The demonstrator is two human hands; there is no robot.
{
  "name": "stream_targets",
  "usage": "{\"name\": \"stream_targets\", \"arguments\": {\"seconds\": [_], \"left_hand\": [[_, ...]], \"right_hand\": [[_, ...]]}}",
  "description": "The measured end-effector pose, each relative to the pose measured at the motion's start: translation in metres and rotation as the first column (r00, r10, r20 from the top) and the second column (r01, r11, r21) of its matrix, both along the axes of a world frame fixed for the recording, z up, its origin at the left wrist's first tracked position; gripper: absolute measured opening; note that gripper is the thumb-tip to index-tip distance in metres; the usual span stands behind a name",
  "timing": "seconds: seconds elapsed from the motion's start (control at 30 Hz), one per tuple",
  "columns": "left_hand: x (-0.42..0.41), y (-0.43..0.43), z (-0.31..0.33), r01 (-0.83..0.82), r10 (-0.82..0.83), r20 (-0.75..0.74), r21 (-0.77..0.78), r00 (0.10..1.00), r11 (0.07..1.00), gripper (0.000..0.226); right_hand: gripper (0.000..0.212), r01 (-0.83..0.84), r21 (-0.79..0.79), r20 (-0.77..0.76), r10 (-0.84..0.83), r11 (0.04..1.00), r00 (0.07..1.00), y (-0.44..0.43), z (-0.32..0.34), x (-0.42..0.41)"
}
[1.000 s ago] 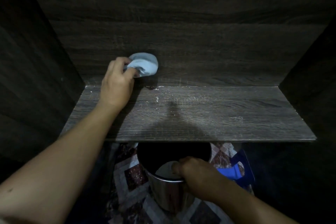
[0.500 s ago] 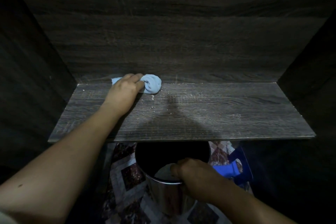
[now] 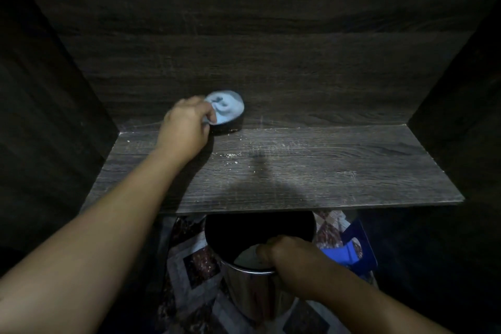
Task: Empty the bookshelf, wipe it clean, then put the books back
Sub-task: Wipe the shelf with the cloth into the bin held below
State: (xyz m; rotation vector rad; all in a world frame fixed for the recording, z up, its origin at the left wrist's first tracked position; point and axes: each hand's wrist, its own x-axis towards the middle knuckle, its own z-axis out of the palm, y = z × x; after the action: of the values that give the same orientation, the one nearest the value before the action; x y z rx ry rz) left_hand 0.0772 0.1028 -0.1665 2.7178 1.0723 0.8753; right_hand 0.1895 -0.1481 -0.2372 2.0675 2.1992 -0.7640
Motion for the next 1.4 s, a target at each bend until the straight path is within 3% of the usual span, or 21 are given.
{"name": "stream_targets", "arguments": {"seconds": [0.1,0.23,0.4,0.57,0.77,0.83,0.9,1.0,1.13,1.27,1.4], "left_hand": [[0.01,0.002,-0.007,-0.024,0.032,-0.03,0.241,0.999,0.97,0.013],[0.017,0.01,-0.039,0.112,-0.059,-0.169,0.321,0.984,0.94,0.025],[0.019,0.013,-0.052,0.198,-0.157,-0.266,0.133,0.951,0.971,0.019],[0.024,0.004,-0.033,0.112,-0.14,-0.27,-0.116,0.953,0.987,0.03],[0.023,-0.012,-0.004,0.017,-0.178,-0.418,-0.362,0.891,0.932,0.025],[0.015,-0.015,-0.002,0.051,-0.22,-0.39,-0.4,0.894,0.915,0.023],[0.007,-0.014,-0.004,0.12,-0.195,-0.252,-0.283,0.948,0.951,0.026],[0.004,-0.008,-0.011,0.074,-0.066,-0.134,0.05,0.989,0.996,0.026],[0.01,-0.002,-0.02,0.124,-0.065,-0.19,0.315,0.98,0.941,0.033],[0.019,0.003,-0.036,0.257,-0.151,-0.363,0.266,0.92,0.929,0.041],[0.024,0.007,-0.041,0.257,-0.202,-0.357,0.111,0.912,0.96,0.034]], "right_hand": [[0.039,0.024,-0.017,-0.045,-0.024,1.0,0.999,0.0,0.001,0.0],[0.043,0.03,0.008,-0.08,-0.03,1.0,0.996,-0.001,0.001,0.003],[0.046,0.028,0.013,-0.063,-0.027,1.0,0.998,-0.004,0.001,0.005],[0.037,0.023,0.008,-0.06,-0.022,1.0,0.998,-0.008,0.003,0.006],[0.03,0.01,0.023,-0.016,-0.01,1.0,1.0,-0.009,-0.004,0.008],[0.03,0.007,0.039,-0.007,-0.007,0.999,1.0,-0.009,-0.002,0.008],[0.033,0.004,0.047,-0.001,-0.004,0.999,1.0,-0.008,-0.001,0.008],[0.032,0.006,0.049,-0.005,-0.006,0.999,1.0,-0.007,0.001,0.008],[0.031,-0.005,0.051,-0.005,0.005,0.999,1.0,-0.006,0.001,0.008],[0.03,0.004,0.024,-0.024,-0.004,1.0,1.0,-0.005,-0.003,0.011],[0.031,0.005,0.022,-0.027,-0.005,1.0,1.0,-0.005,-0.009,0.013]]}}
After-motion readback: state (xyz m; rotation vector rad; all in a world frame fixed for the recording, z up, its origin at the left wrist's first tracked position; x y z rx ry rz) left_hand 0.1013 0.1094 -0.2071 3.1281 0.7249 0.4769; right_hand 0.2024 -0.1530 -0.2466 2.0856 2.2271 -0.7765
